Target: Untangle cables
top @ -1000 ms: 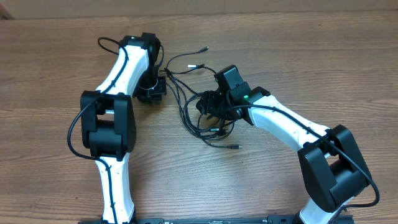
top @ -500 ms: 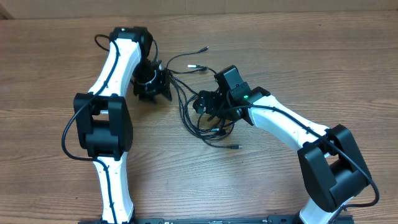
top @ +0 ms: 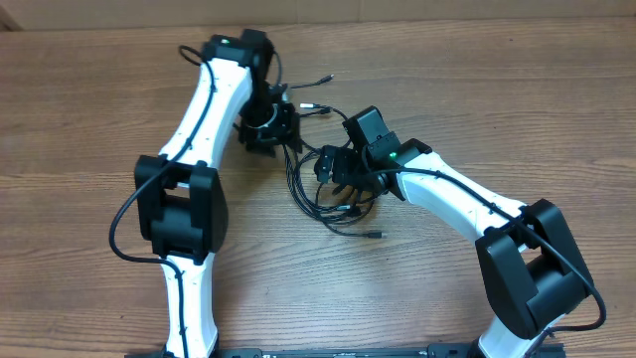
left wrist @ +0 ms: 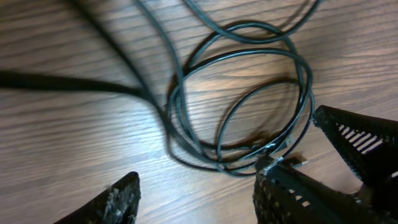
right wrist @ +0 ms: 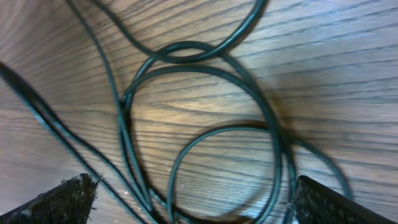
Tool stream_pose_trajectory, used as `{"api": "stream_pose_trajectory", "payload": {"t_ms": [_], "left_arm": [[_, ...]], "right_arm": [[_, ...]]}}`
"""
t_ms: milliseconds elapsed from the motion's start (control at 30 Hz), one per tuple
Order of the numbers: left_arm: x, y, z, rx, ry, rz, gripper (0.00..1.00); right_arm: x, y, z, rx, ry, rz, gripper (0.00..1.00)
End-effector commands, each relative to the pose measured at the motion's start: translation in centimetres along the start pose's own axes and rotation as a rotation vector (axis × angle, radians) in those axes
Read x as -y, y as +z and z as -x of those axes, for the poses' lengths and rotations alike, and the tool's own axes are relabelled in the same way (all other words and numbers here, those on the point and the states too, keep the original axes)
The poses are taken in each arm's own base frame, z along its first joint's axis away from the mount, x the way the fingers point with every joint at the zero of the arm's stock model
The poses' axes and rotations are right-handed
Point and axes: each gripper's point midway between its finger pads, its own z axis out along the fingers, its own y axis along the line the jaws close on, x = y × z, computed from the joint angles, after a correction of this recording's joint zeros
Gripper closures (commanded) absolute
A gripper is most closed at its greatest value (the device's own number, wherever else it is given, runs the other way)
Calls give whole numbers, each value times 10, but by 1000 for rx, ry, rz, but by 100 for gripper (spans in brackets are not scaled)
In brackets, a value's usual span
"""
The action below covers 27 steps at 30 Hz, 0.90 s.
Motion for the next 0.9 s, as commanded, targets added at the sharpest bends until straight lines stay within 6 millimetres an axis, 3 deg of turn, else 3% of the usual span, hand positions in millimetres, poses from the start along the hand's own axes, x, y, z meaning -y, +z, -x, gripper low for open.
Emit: {"api": "stream_pose_trajectory", "payload": {"t_ms": [0,133,500,600,767,867], "left_arm": [[5,-8,3,44,-3,22,39],[11,-3,6,62,16,39,16],[1,25,8,74,14,139,12],[-7,35,7,69,11,163,19],[-31,35,11,87,-9,254,57],[-39,32,13,95,-22,273,61]], "right_arm": [[10,3,2,23,-6,-56,0],[11,3,1,19,-5,-59,0],[11,3,0,15,-5,-62,0],[12,3,0,13,-4,-64,0],[12,3,-1,12,-4,-64,0],[12,3,-1,13,-4,-64,0]]}}
